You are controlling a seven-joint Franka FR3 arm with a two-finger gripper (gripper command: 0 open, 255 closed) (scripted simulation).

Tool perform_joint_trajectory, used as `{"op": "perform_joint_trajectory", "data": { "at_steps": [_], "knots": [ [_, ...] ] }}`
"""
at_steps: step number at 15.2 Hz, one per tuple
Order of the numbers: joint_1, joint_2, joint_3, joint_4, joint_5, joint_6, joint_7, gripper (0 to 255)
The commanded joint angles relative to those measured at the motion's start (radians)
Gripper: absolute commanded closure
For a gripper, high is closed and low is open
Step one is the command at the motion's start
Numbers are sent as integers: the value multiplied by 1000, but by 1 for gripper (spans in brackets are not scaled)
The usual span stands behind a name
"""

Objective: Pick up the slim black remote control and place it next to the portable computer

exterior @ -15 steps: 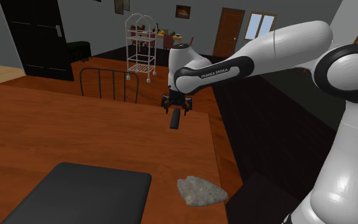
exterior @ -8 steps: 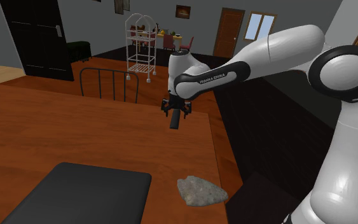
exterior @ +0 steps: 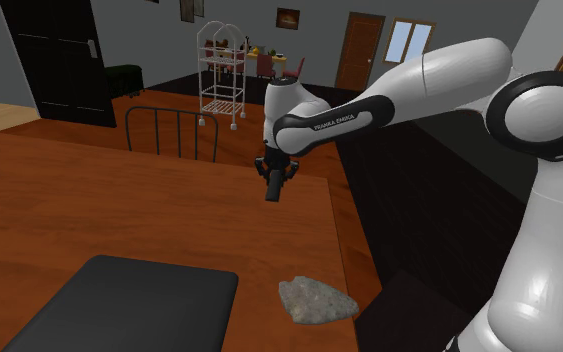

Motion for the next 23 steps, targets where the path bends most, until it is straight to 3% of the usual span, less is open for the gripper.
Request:
{"op": "perform_joint_trajectory", "data": {
  "at_steps": [1, 6, 23],
  "knots": [
    [-1, 3, -2, -6, 0, -5, 0, 255],
    [-2, 4, -2, -5, 0, -5, -1, 255],
    [-3, -55, 11, 146, 51, -204, -65, 255]
  ]
}}
